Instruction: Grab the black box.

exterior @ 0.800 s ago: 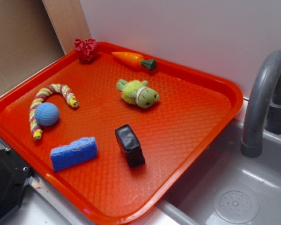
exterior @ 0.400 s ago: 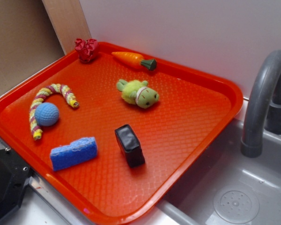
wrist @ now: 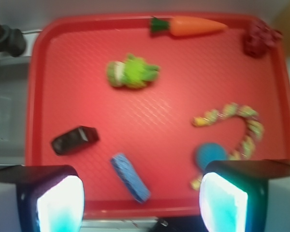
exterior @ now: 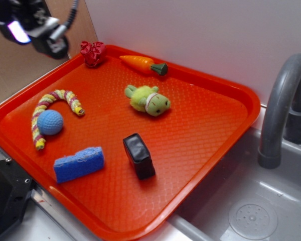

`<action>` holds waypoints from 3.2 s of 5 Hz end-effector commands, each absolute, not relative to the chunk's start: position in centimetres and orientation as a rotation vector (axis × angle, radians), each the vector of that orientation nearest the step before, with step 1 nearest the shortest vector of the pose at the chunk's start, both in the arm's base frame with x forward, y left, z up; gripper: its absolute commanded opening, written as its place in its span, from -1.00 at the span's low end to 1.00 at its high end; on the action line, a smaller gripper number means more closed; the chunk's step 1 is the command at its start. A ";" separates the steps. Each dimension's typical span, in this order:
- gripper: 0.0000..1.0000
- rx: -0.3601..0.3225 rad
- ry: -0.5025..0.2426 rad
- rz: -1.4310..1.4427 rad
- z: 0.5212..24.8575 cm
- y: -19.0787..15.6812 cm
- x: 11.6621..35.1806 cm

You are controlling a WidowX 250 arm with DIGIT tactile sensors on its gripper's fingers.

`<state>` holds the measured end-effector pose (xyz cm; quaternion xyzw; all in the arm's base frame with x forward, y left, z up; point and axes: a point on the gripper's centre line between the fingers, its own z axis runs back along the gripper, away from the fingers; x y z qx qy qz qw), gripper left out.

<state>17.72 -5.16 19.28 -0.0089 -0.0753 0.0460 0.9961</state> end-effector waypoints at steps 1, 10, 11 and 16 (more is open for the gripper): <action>1.00 -0.034 -0.138 -0.034 17.9 -12.0 17.2; 1.00 0.148 -0.178 -1.471 9.1 -14.0 21.4; 1.00 0.036 -0.148 -1.717 8.1 -14.6 19.7; -1.00 -0.030 -0.089 -1.630 8.4 -12.3 21.5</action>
